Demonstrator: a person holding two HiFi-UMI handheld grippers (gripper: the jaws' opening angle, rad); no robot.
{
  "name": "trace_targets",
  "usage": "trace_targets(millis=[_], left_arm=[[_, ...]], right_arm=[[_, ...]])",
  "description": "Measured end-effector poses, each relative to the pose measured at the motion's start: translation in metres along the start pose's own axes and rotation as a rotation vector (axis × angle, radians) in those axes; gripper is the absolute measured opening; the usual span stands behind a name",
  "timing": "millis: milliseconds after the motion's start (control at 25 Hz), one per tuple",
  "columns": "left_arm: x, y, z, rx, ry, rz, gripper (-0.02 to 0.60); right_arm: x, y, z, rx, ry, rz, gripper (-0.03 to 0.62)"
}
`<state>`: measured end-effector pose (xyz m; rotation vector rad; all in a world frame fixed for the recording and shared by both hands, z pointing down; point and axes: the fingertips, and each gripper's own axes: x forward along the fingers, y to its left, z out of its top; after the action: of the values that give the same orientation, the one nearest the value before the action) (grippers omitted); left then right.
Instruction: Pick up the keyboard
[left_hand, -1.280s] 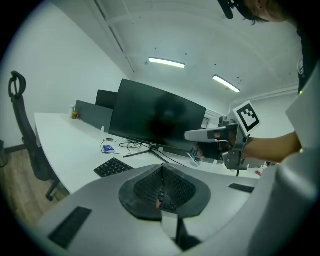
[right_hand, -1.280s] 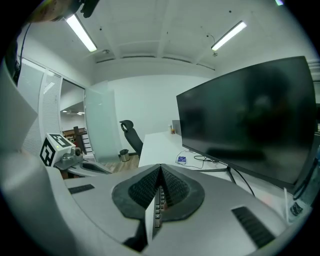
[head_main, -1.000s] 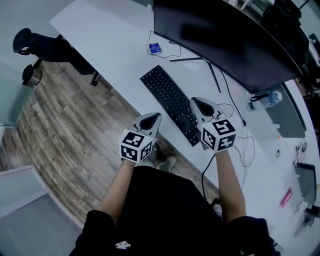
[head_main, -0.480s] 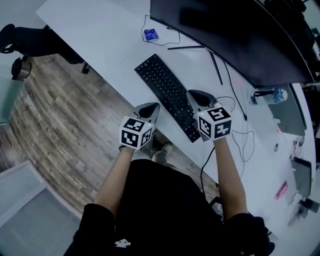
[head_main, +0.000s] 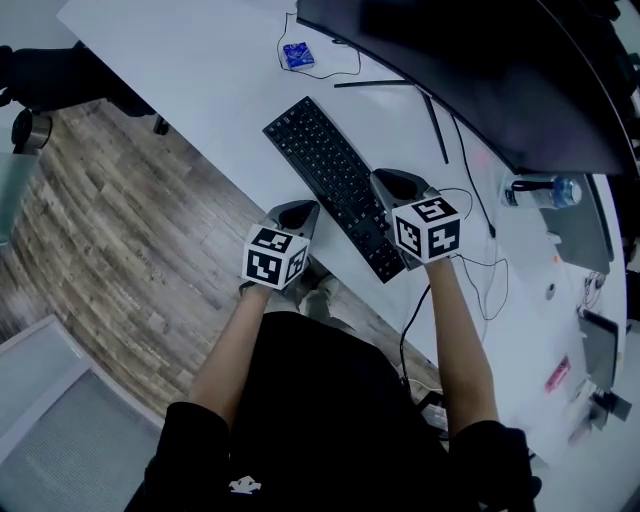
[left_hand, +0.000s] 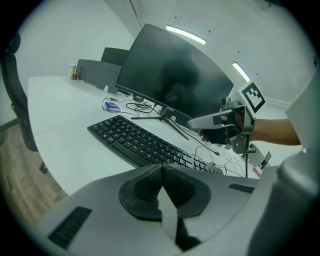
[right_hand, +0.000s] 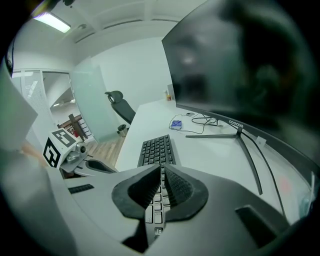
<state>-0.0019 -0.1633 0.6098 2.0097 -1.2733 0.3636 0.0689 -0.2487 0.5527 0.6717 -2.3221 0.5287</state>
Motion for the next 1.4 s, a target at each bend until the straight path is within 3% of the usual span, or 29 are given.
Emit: trace_targets(millis=[640, 880, 1400], left_arm=[[0.028, 0.015, -0.020, -0.043, 0.088, 0.012, 0.009], [0.037, 0.013, -0.021, -0.005, 0.141, 0.022, 0.009], [0.041, 0.012, -0.022, 0.015, 0.171, 0.026, 0.009]], right_arm=[[0.036, -0.025, -0.026, 0.024, 0.154, 0.037, 0.105], [0.047, -0.031, -0.033, 0.050, 0.202, 0.075, 0.153], [0.079, -0.032, -0.053, 0.150, 0.391, 0.251, 0.213]])
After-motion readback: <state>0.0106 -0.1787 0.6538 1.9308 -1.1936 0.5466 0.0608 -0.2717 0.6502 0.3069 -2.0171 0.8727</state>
